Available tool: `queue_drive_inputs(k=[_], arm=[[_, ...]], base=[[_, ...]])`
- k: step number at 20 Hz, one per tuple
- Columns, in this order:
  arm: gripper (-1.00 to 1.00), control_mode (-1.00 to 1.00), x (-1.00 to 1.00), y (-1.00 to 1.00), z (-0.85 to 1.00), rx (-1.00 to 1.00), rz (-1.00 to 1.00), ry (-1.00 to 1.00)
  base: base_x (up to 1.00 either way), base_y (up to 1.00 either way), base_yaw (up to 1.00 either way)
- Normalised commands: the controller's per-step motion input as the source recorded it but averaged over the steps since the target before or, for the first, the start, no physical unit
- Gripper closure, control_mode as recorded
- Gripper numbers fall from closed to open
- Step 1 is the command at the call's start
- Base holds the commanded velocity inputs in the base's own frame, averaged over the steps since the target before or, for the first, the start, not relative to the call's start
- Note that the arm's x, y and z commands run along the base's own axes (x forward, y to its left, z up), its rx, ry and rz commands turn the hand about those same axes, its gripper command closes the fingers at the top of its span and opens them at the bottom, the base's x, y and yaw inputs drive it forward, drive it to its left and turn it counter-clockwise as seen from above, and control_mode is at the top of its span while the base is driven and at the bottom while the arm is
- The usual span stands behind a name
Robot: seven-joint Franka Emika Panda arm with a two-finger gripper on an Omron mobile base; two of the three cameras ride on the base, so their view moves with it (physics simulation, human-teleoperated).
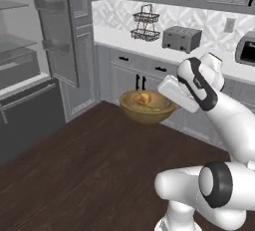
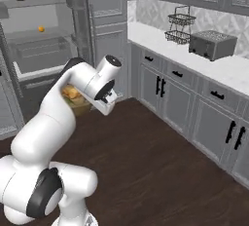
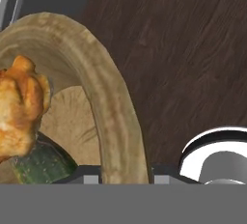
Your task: Pick the chicken drumstick and cucumber from their plates and place them in the bowl. Then put the bowl in the fridge.
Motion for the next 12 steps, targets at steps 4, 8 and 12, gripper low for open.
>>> queue_drive_inputs(k=[4, 8, 12], arm=[[1.00, 1.00, 0.00, 0.00, 0.00, 0.00, 0.00, 0.00], [1.00, 1.00, 0.00, 0.00, 0.00, 0.00, 0.00, 0.00], [1.00, 1.00, 0.00, 0.00, 0.00, 0.00, 0.00, 0.00]], base=[[1.00, 0.00, 0.53], [1.00, 0.00, 0.48], [1.00, 0.00, 0.42]])
